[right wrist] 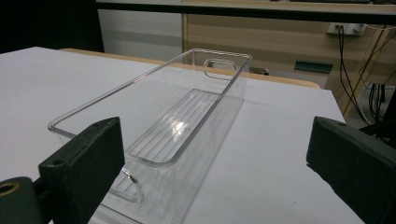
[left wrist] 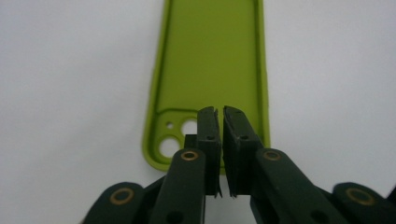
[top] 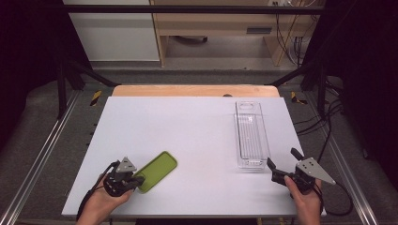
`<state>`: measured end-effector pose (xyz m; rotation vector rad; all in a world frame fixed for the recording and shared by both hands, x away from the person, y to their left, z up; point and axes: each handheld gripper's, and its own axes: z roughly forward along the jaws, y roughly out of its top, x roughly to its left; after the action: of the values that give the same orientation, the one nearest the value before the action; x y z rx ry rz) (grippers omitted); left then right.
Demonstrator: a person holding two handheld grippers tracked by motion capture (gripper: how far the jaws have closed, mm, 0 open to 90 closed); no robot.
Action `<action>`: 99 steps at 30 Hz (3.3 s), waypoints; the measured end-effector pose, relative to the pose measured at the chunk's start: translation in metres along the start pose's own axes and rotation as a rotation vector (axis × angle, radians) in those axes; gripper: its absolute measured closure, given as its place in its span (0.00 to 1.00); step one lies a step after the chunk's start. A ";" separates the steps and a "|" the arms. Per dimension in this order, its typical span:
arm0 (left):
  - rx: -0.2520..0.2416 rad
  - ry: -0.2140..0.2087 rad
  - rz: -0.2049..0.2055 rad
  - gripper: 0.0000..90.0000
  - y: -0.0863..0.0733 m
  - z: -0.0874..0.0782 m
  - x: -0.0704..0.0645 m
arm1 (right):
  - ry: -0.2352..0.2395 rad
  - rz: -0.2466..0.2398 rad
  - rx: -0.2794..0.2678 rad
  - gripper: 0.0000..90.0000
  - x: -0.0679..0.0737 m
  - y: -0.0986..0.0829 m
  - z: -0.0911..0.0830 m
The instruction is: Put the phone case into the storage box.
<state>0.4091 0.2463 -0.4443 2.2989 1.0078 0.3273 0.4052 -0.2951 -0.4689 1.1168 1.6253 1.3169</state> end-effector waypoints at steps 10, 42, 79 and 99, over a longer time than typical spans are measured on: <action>-0.150 0.080 0.026 0.36 0.010 -0.011 0.000 | 0.003 -0.002 0.004 0.05 0.001 0.000 0.000; -0.093 0.048 0.020 0.05 0.006 0.012 0.016 | 0.010 -0.008 0.007 0.04 0.003 0.000 0.001; -0.042 -0.052 0.061 0.06 -0.009 0.036 0.010 | 0.025 -0.007 0.019 0.04 0.005 -0.001 0.002; -0.052 -0.056 0.048 0.18 -0.007 0.036 0.010 | 0.022 -0.003 0.012 0.04 0.004 -0.001 0.002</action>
<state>0.4274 0.2416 -0.4773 2.2750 0.9074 0.3034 0.4058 -0.2907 -0.4700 1.1102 1.6530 1.3234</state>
